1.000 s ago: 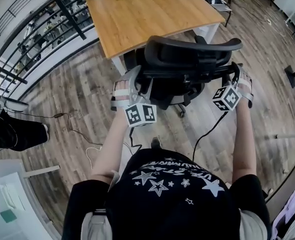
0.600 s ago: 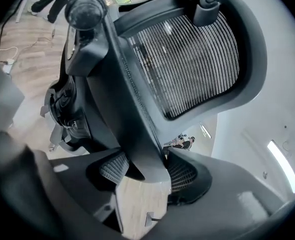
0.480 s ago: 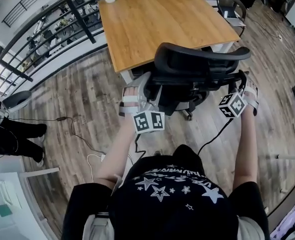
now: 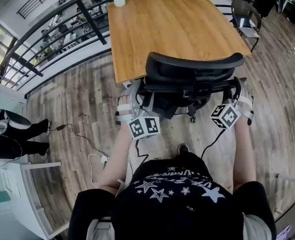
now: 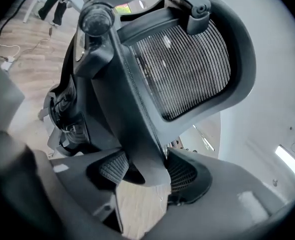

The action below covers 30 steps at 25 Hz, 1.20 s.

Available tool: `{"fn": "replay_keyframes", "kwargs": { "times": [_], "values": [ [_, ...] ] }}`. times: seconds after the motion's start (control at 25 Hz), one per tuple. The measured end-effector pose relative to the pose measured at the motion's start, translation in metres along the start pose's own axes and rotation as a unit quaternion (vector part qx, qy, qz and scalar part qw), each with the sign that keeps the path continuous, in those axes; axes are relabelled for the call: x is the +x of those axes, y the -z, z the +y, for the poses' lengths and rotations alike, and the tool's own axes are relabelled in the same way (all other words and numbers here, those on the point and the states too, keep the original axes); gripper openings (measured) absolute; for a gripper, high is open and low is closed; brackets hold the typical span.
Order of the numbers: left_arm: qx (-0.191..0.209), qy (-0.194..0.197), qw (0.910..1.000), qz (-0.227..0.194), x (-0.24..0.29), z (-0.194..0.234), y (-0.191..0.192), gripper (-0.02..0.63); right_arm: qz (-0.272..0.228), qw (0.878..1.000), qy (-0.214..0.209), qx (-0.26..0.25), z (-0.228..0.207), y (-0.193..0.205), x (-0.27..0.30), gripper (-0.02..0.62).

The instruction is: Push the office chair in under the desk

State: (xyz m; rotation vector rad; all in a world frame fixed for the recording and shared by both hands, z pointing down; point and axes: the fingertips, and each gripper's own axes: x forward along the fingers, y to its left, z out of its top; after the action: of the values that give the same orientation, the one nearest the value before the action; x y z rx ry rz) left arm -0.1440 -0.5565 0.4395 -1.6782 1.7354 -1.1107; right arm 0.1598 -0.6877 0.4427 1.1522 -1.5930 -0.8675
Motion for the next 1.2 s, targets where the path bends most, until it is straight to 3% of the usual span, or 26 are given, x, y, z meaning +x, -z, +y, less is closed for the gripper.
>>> {"fn": "replay_keyframes", "kwargs": {
  "times": [0.52, 1.2],
  "values": [
    [0.024, -0.040, 0.9970, 0.062, 0.063, 0.004, -0.014, 0.273, -0.062, 0.998, -0.013, -0.006, -0.022, -0.002, 0.071, 0.242],
    [0.029, -0.059, 0.9929, 0.099, 0.069, 0.004, -0.013, 0.273, -0.105, 0.994, -0.017, -0.010, -0.027, -0.012, 0.095, 0.242]
  ]
}}
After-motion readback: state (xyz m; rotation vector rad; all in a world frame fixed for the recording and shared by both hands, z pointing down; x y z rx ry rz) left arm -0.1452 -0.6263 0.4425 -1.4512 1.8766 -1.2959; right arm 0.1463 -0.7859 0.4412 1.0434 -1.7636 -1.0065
